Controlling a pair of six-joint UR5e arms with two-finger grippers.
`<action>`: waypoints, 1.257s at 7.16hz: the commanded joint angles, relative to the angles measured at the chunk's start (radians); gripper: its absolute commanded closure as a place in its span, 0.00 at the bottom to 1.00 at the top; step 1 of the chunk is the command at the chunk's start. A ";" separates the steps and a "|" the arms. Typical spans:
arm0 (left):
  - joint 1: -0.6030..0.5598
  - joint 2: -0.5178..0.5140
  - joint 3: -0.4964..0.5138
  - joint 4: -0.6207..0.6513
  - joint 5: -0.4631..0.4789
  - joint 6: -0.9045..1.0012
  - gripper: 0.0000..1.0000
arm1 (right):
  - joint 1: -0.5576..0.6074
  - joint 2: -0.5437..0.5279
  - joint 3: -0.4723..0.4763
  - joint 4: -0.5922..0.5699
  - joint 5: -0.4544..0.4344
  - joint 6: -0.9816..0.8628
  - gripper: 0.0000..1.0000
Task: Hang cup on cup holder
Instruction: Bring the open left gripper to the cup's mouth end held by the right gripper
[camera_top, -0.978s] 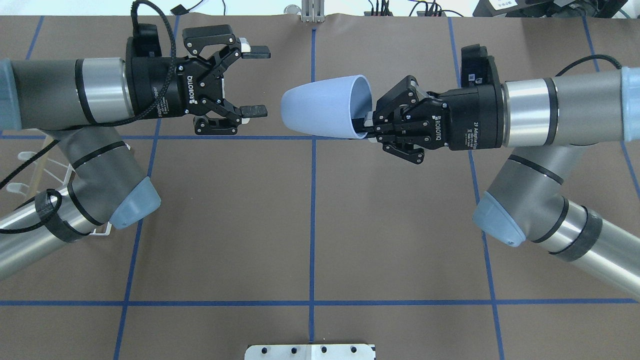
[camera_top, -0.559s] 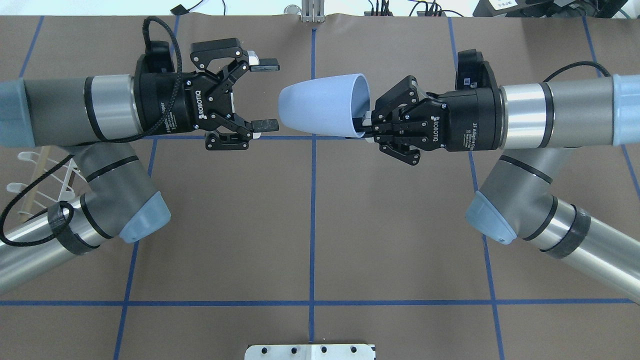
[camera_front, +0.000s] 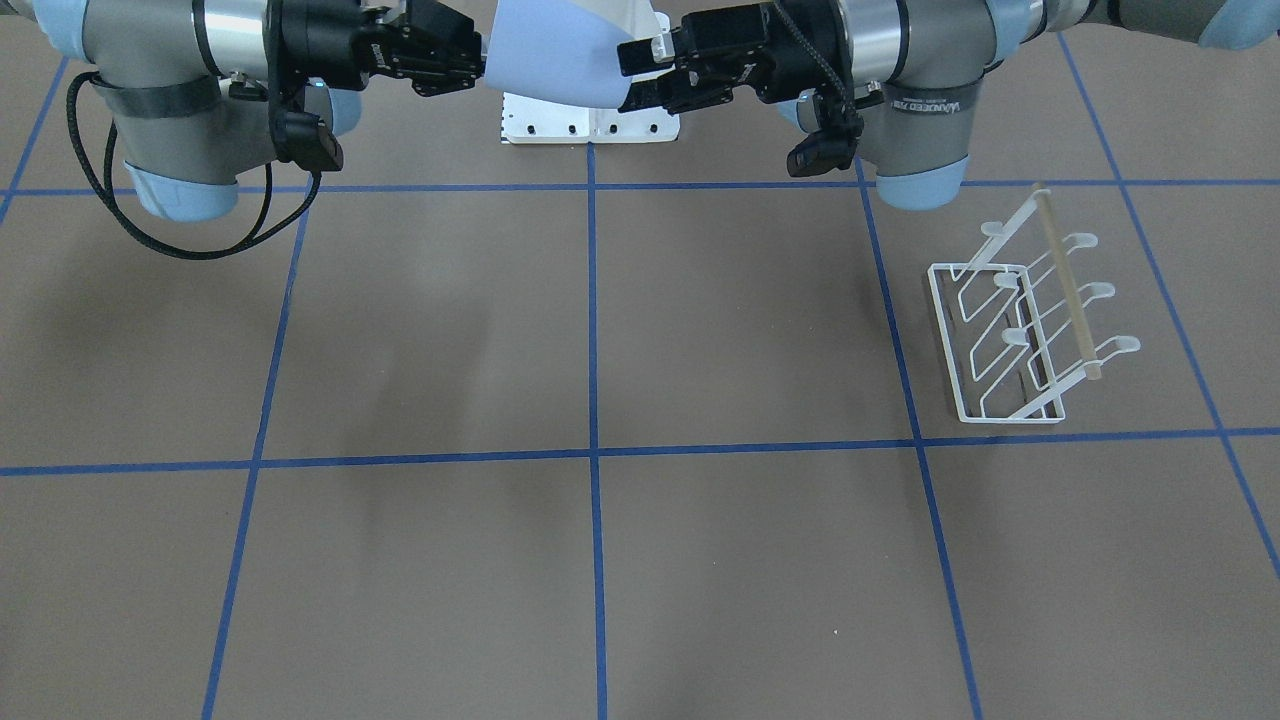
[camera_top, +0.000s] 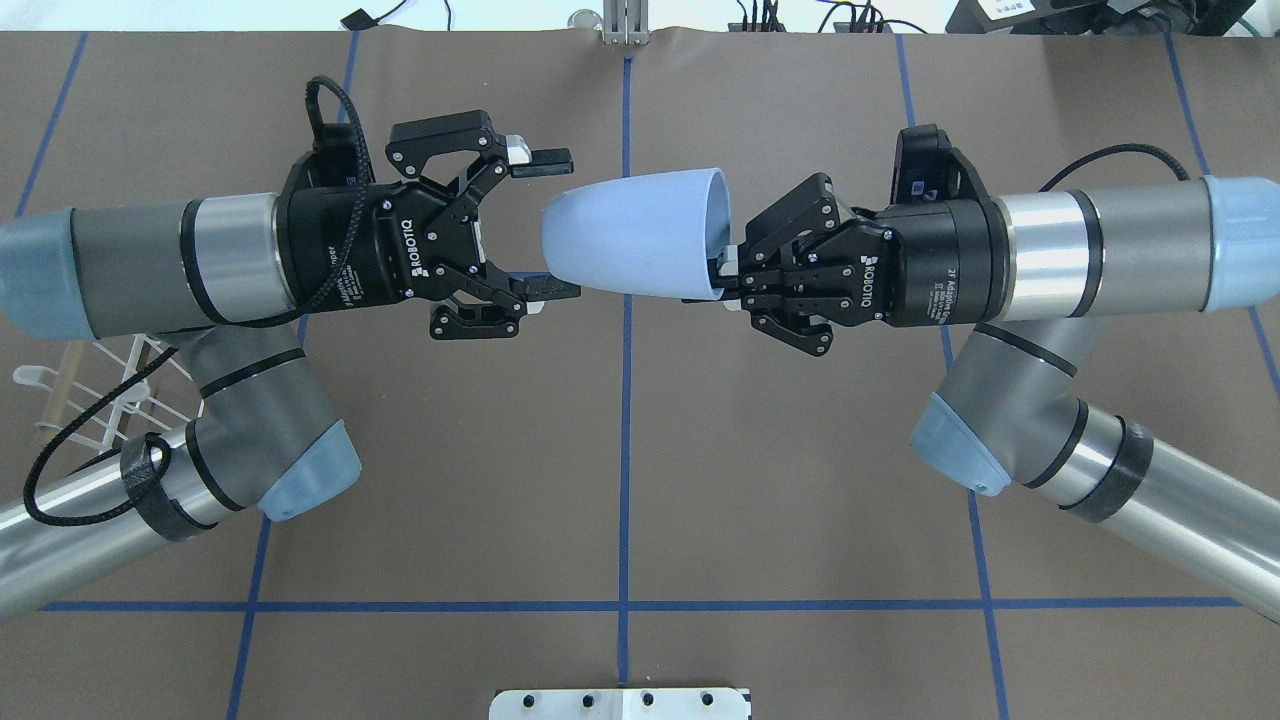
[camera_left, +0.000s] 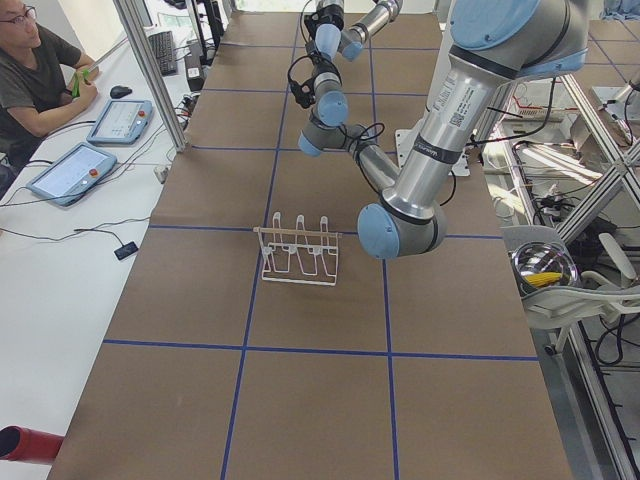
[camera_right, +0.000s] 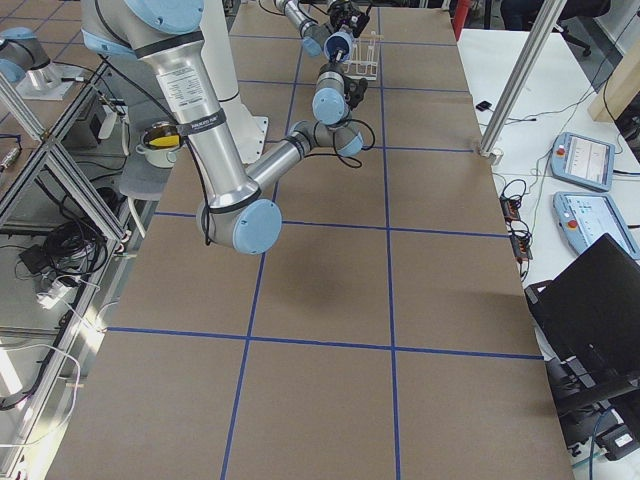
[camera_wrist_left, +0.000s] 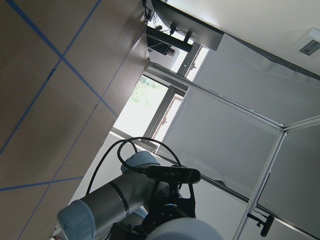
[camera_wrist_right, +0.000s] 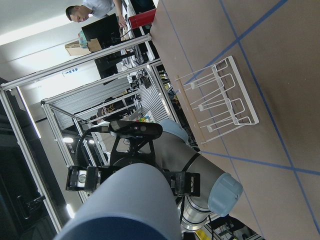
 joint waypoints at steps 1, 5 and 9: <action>0.004 -0.003 -0.001 -0.012 0.001 -0.014 0.03 | -0.004 0.005 -0.028 0.077 0.000 0.045 1.00; 0.046 -0.004 -0.023 -0.044 0.001 -0.059 0.05 | -0.007 0.013 -0.030 0.117 -0.003 0.082 1.00; 0.075 -0.004 -0.027 -0.076 -0.001 -0.066 0.06 | -0.022 0.020 -0.030 0.168 -0.003 0.105 1.00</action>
